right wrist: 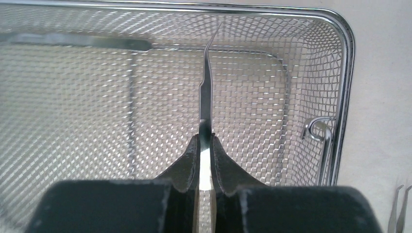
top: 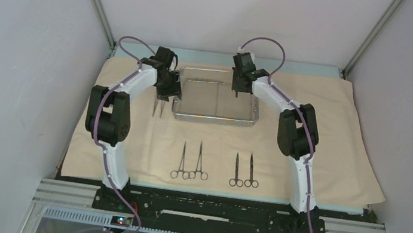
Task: Open and lay out the surgical kit
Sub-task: Place the medical item in the surgical kit.
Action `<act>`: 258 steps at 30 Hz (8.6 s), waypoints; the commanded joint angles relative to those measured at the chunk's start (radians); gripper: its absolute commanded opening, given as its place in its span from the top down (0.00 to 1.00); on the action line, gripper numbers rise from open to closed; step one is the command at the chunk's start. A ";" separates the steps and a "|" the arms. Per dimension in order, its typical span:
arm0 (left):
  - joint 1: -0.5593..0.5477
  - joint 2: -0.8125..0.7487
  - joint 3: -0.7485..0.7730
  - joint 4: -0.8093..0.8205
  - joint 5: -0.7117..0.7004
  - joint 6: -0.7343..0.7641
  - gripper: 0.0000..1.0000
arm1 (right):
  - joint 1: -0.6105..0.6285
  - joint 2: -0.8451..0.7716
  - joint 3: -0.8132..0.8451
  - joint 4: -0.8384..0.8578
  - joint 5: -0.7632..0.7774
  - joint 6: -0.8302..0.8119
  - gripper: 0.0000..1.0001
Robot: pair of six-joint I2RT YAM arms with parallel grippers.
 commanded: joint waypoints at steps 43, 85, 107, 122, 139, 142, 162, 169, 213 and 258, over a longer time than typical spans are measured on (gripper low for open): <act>-0.118 -0.301 -0.177 0.501 0.346 -0.368 0.50 | 0.192 -0.484 -0.328 0.226 -0.416 -0.091 1.00; -0.110 -0.262 -0.197 0.478 0.323 -0.373 0.51 | 0.147 -0.480 -0.325 0.247 -0.464 -0.019 1.00; -0.103 -0.237 -0.265 0.663 0.453 -0.435 1.00 | 0.097 -0.519 -0.393 0.255 -0.615 0.105 0.66; -0.069 -0.185 -0.376 1.166 0.723 -0.673 1.00 | -0.028 -0.500 -0.636 0.817 -1.035 0.529 0.54; -0.064 -0.114 -0.415 1.492 0.787 -0.854 1.00 | -0.059 -0.513 -0.717 0.881 -1.090 0.590 0.81; -0.064 -0.096 -0.402 1.499 0.804 -0.863 1.00 | -0.071 -0.514 -0.717 0.874 -1.094 0.585 0.88; -0.067 -0.243 -0.310 0.849 0.615 -0.458 0.24 | -0.073 -0.643 -0.718 0.536 -0.841 0.270 1.00; -0.068 -0.370 -0.336 0.568 0.428 -0.323 0.07 | -0.066 -0.729 -0.718 0.351 -0.586 0.112 1.00; -0.239 -0.690 -0.515 0.346 0.398 -0.156 0.03 | -0.603 -0.438 -0.706 0.175 -0.335 -0.399 1.00; -0.175 -0.627 -0.516 0.377 0.407 -0.164 0.03 | -0.522 -0.533 -0.614 -0.014 -0.166 -0.265 0.39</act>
